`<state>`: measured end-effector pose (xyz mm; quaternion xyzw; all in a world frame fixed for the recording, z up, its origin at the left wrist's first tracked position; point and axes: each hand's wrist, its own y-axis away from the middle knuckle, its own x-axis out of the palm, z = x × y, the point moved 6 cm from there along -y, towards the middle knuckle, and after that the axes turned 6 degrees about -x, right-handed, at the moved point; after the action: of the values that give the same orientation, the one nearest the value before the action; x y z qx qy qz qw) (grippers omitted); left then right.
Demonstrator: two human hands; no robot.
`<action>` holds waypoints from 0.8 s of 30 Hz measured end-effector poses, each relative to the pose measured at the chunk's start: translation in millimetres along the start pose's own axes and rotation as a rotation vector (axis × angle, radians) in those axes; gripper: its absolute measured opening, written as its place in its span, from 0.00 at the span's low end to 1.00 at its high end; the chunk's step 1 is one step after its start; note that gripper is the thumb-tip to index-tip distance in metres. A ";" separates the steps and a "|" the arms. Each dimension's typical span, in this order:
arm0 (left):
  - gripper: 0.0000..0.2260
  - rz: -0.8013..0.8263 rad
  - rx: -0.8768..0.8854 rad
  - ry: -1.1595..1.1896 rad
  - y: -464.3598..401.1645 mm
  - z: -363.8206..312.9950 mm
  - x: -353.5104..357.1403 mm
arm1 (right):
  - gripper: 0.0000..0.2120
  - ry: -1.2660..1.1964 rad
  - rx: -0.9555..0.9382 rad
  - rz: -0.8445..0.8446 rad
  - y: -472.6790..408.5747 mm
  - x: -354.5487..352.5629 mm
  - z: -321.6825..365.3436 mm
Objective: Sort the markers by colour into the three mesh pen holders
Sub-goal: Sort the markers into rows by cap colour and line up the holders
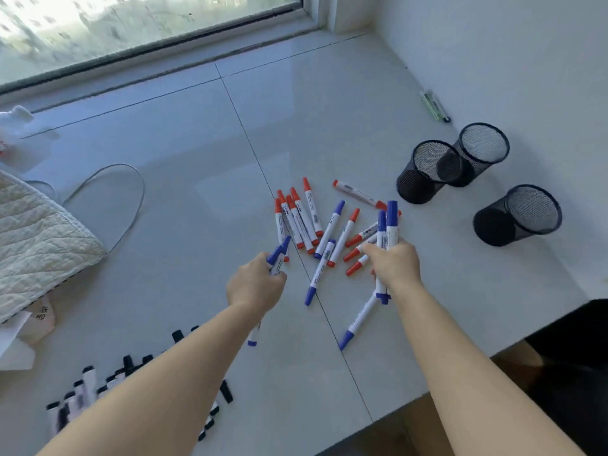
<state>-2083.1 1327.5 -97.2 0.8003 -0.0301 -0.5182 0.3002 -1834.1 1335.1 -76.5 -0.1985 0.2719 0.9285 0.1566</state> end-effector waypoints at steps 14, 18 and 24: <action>0.15 0.039 -0.012 0.029 14.2 -32.1 53.1 | 0.20 0.341 0.246 -0.087 53.7 -5.4 -97.9; 0.16 -0.019 -0.006 0.000 12.6 -43.7 59.1 | 0.13 0.379 0.187 -0.075 52.6 -6.4 -103.5; 0.10 -0.010 -0.083 0.151 20.0 -36.4 68.6 | 0.07 0.214 0.045 -0.005 33.5 -8.4 -73.0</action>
<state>-2015.4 1302.9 -132.4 0.8242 0.0179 -0.4584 0.3320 -1819.5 1265.2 -114.3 -0.2937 0.3073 0.8953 0.1334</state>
